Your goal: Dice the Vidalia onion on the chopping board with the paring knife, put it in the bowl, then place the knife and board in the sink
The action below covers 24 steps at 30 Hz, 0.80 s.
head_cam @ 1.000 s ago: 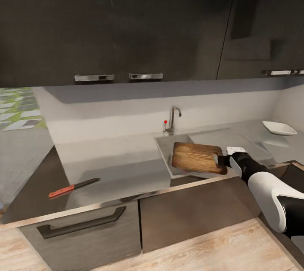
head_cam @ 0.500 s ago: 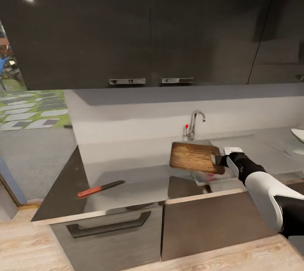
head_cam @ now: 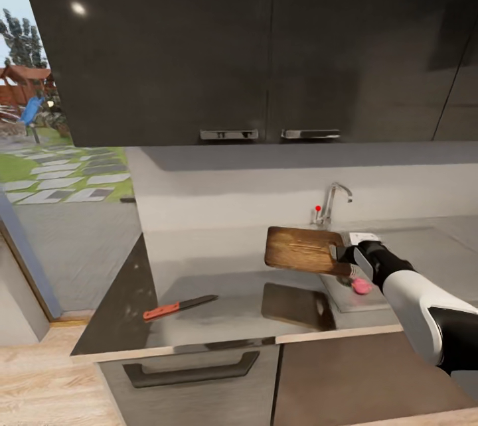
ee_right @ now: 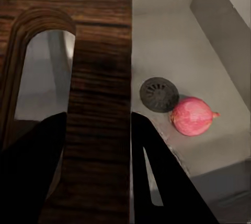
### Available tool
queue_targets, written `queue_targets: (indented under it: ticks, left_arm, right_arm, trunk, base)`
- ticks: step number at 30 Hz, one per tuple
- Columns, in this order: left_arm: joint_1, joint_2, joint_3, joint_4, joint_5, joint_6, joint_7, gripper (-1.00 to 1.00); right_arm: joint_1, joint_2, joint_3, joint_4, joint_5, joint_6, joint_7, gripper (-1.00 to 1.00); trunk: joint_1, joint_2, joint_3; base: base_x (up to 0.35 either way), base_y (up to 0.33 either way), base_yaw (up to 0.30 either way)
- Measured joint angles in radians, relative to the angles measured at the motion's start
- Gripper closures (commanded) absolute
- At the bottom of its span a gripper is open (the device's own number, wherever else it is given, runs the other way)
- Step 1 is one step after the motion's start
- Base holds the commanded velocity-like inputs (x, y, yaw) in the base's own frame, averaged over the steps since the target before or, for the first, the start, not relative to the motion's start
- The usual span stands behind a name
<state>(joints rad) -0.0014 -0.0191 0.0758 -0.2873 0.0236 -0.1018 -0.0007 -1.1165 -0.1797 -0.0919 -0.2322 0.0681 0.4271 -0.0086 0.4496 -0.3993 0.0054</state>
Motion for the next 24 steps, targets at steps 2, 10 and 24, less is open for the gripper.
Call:
queue_targets:
  ticks: [2, 10, 24]
  left_arm:
    - [0.000, 0.000, 0.000, 0.000, 0.000, 0.000, 0.000, -1.00]
    - [0.000, 0.000, 0.000, 0.000, 0.000, 0.000, 0.000, -1.00]
    - [0.000, 0.001, 0.000, 0.000, -0.001, 0.000, 0.000, -1.00]
  right_arm:
    - [0.000, 0.007, 0.007, 0.019, -0.001, 0.000, 0.004, 1.00]
    - [0.000, 0.038, 0.062, 0.077, 0.048, -0.003, 0.068, 1.00]
    - [0.000, 0.040, 0.059, 0.142, 0.053, -0.007, 0.135, 1.00]
  trunk:
    - [0.000, 0.000, 0.003]
    - [0.000, 0.000, 0.006]
    - [0.000, 0.000, 0.006]
  base:
    - [0.016, 0.001, 0.149]
    - [0.002, 0.000, 0.026]
    - [0.000, 0.000, 0.000]
